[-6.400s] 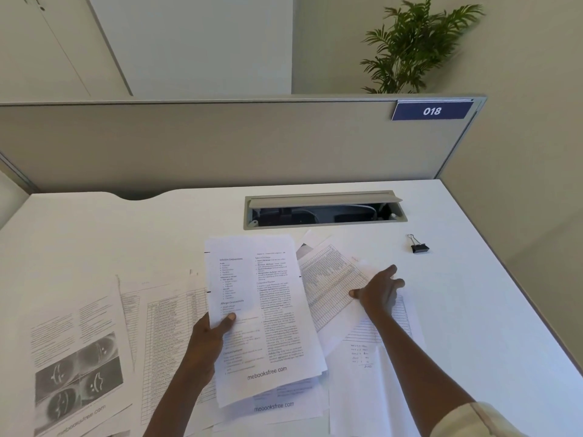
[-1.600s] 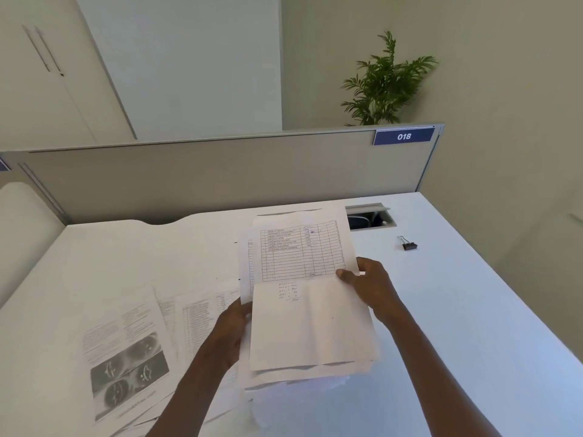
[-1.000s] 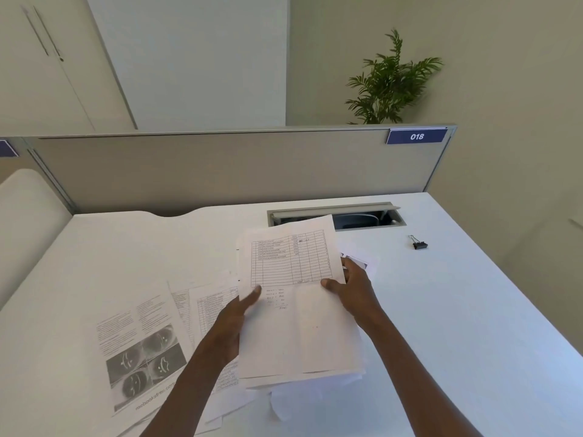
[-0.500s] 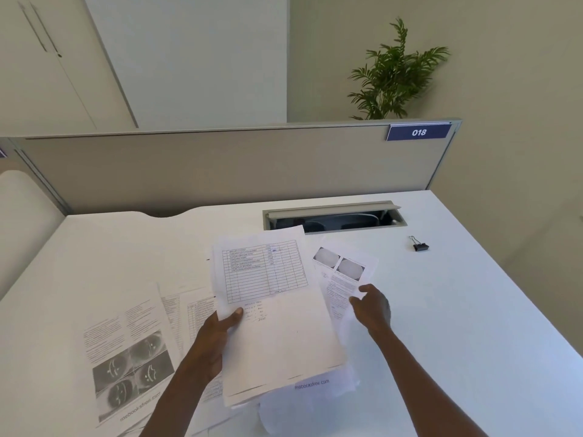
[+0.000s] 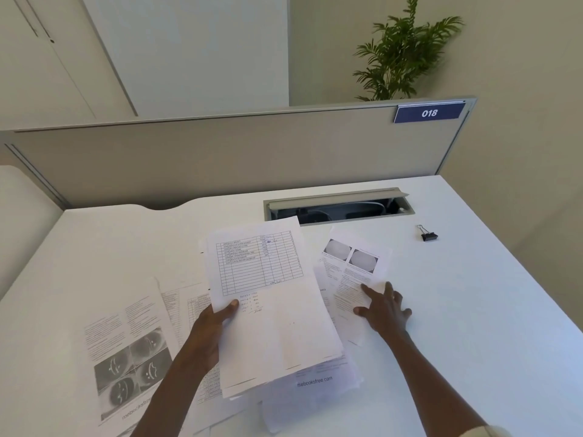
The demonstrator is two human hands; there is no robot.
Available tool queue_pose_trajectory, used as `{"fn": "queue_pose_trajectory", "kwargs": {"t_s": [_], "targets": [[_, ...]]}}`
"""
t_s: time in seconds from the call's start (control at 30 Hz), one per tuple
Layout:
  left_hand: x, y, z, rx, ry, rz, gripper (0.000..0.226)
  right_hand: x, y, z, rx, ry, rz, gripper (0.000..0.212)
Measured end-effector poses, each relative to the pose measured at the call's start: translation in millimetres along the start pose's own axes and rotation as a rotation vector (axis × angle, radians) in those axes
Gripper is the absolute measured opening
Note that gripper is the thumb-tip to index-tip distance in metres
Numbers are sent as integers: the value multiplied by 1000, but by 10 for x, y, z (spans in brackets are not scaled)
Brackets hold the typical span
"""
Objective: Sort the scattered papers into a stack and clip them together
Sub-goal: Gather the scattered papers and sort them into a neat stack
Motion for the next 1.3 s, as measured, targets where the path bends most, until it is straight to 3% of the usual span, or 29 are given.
{"fn": "queue_pose_trajectory", "kwargs": {"t_s": [0.23,0.43,0.63,1.1,1.2,1.3], "targets": [[-34,-60,43,12,10,17,18,-462,31,-164,21,93,75,70],[-24,-114,70,13,-9,10,19,-616,53,-235,-72,217,175,45],[-75,-162,96,8,5,27,18,-349,-8,-198,-129,136,295,92],[-45,-101,13,-44,-7,33,20,-370,103,-155,-12,345,461,104],[-27,-77,1,-51,19,44,22,-413,73,-230,-42,399,481,95],[-10,-55,-37,-69,48,42,23,-447,51,-312,-157,437,433,62]]}}
Point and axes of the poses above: each hand's wrist, its own y-axis towards the middle knuckle, its own z-axis out of the palm, x = y × z, the point moved 6 cm from there along y, towards the middle knuckle, and after that the axes turned 2 degrees about -z, right-handed, at the moved point
